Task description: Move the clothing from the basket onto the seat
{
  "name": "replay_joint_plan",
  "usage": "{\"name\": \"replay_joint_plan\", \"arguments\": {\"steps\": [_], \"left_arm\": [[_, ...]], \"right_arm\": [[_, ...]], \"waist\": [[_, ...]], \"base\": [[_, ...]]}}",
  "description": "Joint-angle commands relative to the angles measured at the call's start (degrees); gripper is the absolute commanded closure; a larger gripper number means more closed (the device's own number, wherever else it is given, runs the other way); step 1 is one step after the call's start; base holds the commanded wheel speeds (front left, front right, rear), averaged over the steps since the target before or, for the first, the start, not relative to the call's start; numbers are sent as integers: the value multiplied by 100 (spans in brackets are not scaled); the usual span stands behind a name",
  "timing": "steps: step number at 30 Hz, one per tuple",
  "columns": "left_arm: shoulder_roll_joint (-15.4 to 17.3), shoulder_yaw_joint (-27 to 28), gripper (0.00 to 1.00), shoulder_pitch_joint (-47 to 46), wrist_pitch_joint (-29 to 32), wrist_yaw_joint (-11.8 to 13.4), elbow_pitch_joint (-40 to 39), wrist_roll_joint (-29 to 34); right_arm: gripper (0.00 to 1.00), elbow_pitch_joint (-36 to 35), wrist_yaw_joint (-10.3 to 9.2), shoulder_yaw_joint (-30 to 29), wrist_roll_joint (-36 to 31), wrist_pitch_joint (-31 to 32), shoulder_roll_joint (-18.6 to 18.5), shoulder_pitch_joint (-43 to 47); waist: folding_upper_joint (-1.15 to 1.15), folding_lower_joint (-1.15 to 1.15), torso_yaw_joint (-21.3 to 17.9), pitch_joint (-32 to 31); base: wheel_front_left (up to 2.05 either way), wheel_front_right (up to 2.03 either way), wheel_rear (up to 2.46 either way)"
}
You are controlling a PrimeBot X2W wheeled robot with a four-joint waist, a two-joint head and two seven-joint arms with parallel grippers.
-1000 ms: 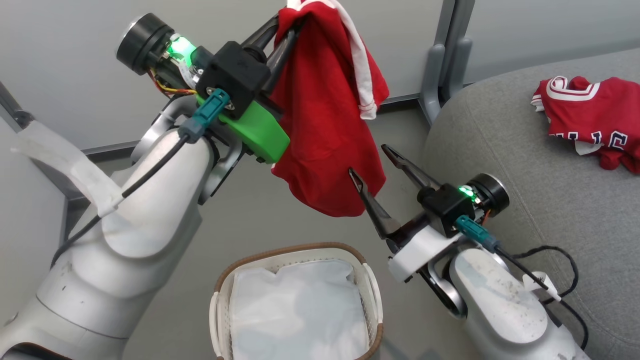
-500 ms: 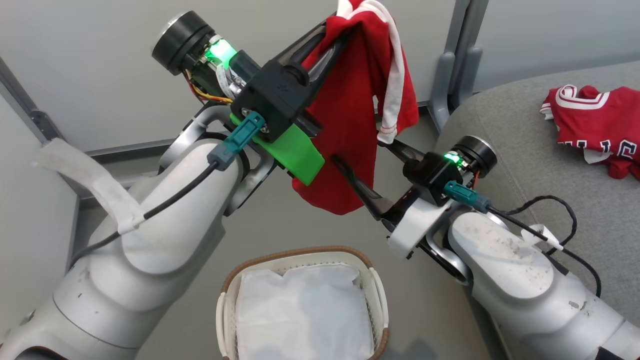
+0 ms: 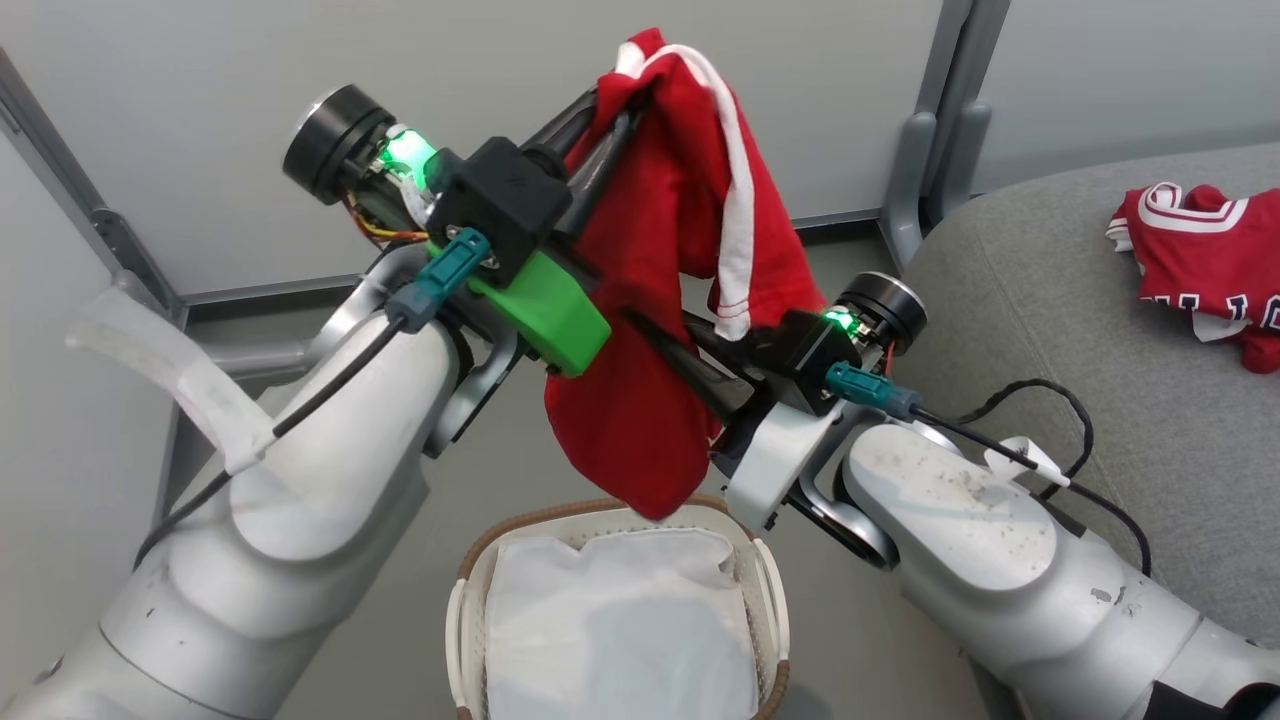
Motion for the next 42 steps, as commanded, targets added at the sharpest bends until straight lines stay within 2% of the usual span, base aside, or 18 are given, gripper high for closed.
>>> {"name": "replay_joint_plan", "arguments": {"steps": [1,2,4,5,6,7,19,30,42], "left_arm": [[86,53,100,137,25,56,94,-47],[113,75,99,173,22,63,149,-69],[166,117,57,263,-18,100,281,-136],[203,138,42,314,-40,120,355,-170],[228,158,13,351,-63,128,410,-199],[244,193,0,412,-89,153,462,-244],[105,274,0,1422,-597,389,859,-660],[-141,-9,0,2263,-925,286,764,-815],[-338,-234,0,2647,-1030,282,737,-770]], "right_arm": [[100,-58,-8,-2,-1,-28,-53,61],[100,-93,-8,-20,-13,-28,-62,81],[100,-184,-8,-60,-48,-28,-93,133],[100,-234,-8,-97,-66,-28,-104,149],[100,-282,-8,-133,-85,-28,-115,160],[100,-337,-8,-183,-114,-28,-126,176],[100,-534,-8,-939,-438,-28,-253,584],[100,-578,-8,-1701,-751,-28,-383,1042],[100,-689,-8,-2323,-1003,-28,-489,1388]], "waist": [[0,0,-5,2],[0,0,-11,4],[0,0,-30,14],[0,0,-47,27],[0,0,-57,36],[0,0,-72,47],[0,0,-167,140],[0,0,-173,217],[0,0,-349,377]], "base": [[0,0,0],[0,0,0],[0,0,0],[0,0,0],[0,0,0],[0,0,0],[0,0,0],[0,0,0],[0,0,0]]}}
